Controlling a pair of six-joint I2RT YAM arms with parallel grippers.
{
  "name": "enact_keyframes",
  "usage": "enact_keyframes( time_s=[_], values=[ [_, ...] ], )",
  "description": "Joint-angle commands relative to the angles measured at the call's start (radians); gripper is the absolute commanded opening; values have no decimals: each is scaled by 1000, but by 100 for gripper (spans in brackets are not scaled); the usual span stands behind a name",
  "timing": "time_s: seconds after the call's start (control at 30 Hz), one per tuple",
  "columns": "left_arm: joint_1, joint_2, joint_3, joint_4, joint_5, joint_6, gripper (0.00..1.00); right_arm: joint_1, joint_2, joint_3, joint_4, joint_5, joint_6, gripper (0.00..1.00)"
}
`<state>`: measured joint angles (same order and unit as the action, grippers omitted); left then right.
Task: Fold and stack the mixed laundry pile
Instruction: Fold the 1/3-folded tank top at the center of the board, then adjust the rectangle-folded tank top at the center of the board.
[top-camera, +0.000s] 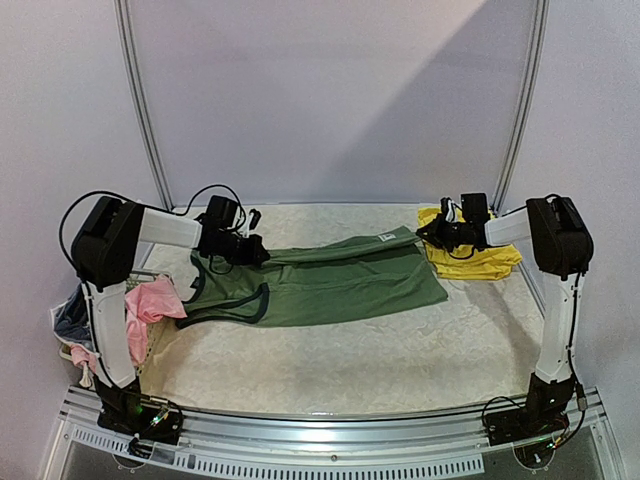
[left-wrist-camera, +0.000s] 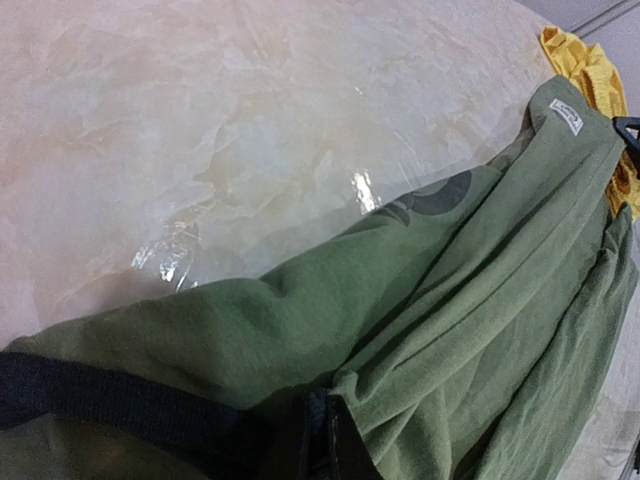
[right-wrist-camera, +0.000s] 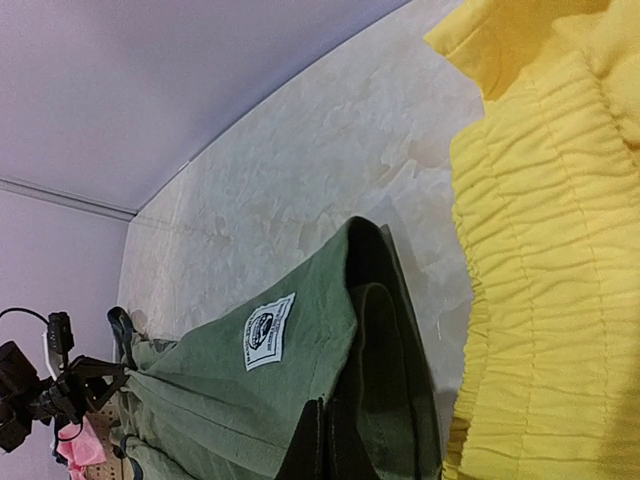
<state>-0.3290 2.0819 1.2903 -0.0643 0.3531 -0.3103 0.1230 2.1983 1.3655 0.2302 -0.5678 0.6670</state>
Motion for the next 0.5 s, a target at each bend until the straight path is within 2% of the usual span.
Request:
enact_keyframes(
  time_s=[0.0, 0.17, 0.27, 0.37, 0.47],
  values=[
    [-23, -52, -11, -8, -58, 24, 5, -11, -46, -50, -3, 48, -20, 0],
    [-43, -68, -32, -18, -108, 23, 8, -10, -44, -77, -24, 78, -18, 0],
    [-55, -78, -51, -21, -125, 19, 15, -9, -57, -85, -43, 77, -12, 1],
    [-72, -122, -79, -19, -153, 9, 34, -5, -84, -81, -90, 76, -18, 16],
    [-88, -196, -90, -42, -203, 9, 46, 6, -134, -69, -137, 83, -44, 28]
  ],
)
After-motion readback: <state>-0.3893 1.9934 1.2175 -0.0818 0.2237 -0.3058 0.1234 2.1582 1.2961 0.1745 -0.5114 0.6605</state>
